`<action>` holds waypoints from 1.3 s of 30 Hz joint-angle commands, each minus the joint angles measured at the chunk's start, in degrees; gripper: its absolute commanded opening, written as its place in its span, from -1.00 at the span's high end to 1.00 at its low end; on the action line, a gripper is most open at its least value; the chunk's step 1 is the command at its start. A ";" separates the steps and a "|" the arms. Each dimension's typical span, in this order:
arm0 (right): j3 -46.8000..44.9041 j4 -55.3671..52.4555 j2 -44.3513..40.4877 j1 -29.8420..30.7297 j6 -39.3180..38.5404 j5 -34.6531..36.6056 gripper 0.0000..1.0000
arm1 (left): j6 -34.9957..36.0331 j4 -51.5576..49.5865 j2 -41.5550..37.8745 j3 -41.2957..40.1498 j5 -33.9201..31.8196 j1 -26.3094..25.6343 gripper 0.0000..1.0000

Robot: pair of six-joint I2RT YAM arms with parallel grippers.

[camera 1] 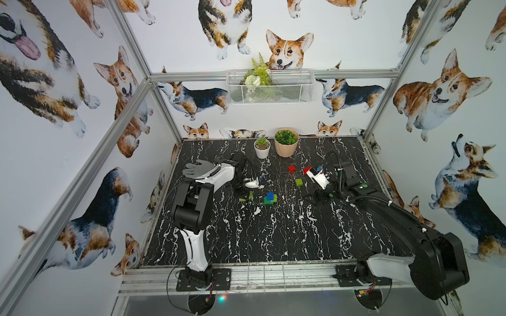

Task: Assemble the letter s with lego
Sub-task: Assemble the lego brick with the lego brick, then pick up the lego brick from the center of the board.

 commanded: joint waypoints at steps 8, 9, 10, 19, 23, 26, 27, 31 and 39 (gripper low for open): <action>0.02 0.51 -0.19 -0.07 -0.07 -0.74 -0.69 | -0.53 -2.13 -1.57 1.04 2.69 0.13 -0.67; 0.10 0.59 -0.13 -0.04 -0.06 -0.74 -0.69 | -0.77 -2.20 -2.03 1.03 3.16 0.14 -0.69; 0.12 0.60 -0.09 -0.03 0.01 -0.74 -0.69 | -1.23 -2.32 -2.53 1.07 3.78 0.13 -0.71; -0.05 1.60 0.24 -0.07 1.18 -1.53 -0.70 | -31.30 3.65 -10.16 1.73 3.01 0.71 -0.69; 0.02 2.87 0.54 -0.01 4.09 -2.56 -0.70 | -47.35 8.16 -14.29 -1.59 3.19 1.23 -0.61; -0.05 3.65 0.32 -0.02 6.49 -3.93 -0.71 | -58.41 11.88 -18.53 -4.80 4.19 1.67 -0.56; -0.21 3.96 0.27 -0.07 7.03 -4.52 -0.71 | -61.59 12.81 -19.65 -6.12 3.27 2.01 -0.58; -0.75 6.33 0.99 -0.01 14.21 -5.74 -0.72 | -79.19 20.79 -24.31 -14.00 8.20 5.30 -0.50; -4.91 18.61 4.47 0.00 34.00 -12.42 -0.71 | -93.26 35.80 -27.22 -27.15 15.17 8.05 -0.41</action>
